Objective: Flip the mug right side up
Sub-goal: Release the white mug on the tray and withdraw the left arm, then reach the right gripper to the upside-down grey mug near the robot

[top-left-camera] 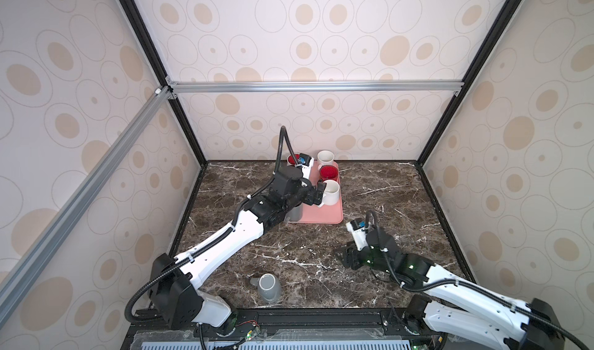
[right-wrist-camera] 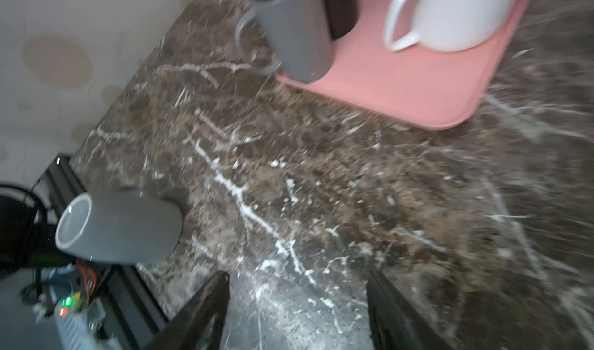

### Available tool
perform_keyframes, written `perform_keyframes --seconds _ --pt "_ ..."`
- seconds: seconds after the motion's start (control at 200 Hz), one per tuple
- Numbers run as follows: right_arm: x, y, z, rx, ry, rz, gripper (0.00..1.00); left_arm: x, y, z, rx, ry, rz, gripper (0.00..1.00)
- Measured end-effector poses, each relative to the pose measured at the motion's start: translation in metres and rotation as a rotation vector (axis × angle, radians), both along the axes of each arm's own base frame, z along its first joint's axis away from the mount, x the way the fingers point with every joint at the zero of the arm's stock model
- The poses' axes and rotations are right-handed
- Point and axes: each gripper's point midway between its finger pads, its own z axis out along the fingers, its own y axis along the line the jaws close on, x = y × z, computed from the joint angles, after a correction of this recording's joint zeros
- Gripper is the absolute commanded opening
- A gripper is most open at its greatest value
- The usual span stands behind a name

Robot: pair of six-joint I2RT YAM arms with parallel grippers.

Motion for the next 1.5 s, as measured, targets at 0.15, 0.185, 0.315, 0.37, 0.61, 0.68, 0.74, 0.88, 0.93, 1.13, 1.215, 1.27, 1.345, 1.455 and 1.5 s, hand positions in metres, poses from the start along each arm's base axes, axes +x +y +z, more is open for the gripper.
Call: perform_keyframes --seconds 0.15,0.185,0.315,0.37,0.61,0.68,0.74,0.88,0.93,1.13,1.215,1.27,1.345,1.455,1.5 --pt "-0.037 0.063 -0.01 -0.046 -0.018 0.264 0.91 -0.01 0.041 -0.034 0.024 0.045 0.11 0.99" --pt "-0.044 0.076 -0.01 -0.044 -0.033 0.316 0.94 -0.013 0.054 -0.04 0.02 0.055 0.142 0.99" --pt "-0.066 0.118 -0.01 -0.064 -0.103 0.472 0.97 -0.022 0.101 -0.047 -0.02 0.059 0.257 0.99" --pt "-0.073 0.132 -0.009 -0.059 -0.133 0.526 0.98 -0.024 0.118 -0.044 -0.045 0.047 0.301 0.99" --pt "-0.082 0.187 0.0 -0.018 -0.229 0.677 0.99 -0.026 0.17 -0.041 -0.164 0.034 0.435 0.99" --pt "-0.081 0.199 -0.001 -0.017 -0.248 0.694 0.99 -0.026 0.177 -0.047 -0.177 0.05 0.453 1.0" --pt "-0.082 0.208 -0.004 -0.017 -0.259 0.707 1.0 -0.027 0.18 -0.051 -0.185 0.062 0.458 0.99" --pt "-0.083 0.219 -0.02 -0.035 -0.273 0.733 1.0 -0.029 0.182 -0.054 -0.205 0.072 0.452 0.99" --pt "-0.083 0.221 -0.028 -0.048 -0.276 0.737 1.0 -0.029 0.183 -0.052 -0.212 0.069 0.453 1.0" --pt "-0.078 0.228 -0.048 -0.079 -0.294 0.723 0.98 -0.029 0.184 -0.049 -0.225 0.064 0.445 0.99" --pt "-0.078 0.23 -0.048 -0.07 -0.304 0.728 0.96 -0.029 0.182 -0.05 -0.227 0.068 0.438 0.99" --pt "-0.078 0.232 -0.045 -0.059 -0.313 0.731 0.95 -0.029 0.181 -0.052 -0.228 0.073 0.431 0.99" --pt "-0.078 0.234 -0.042 -0.044 -0.324 0.732 0.95 -0.029 0.18 -0.054 -0.227 0.082 0.424 0.99" --pt "-0.079 0.237 -0.042 -0.035 -0.328 0.74 0.95 -0.029 0.177 -0.057 -0.227 0.094 0.413 0.99" --pt "-0.079 0.237 -0.044 -0.036 -0.325 0.743 0.94 -0.028 0.176 -0.058 -0.227 0.098 0.41 0.99"
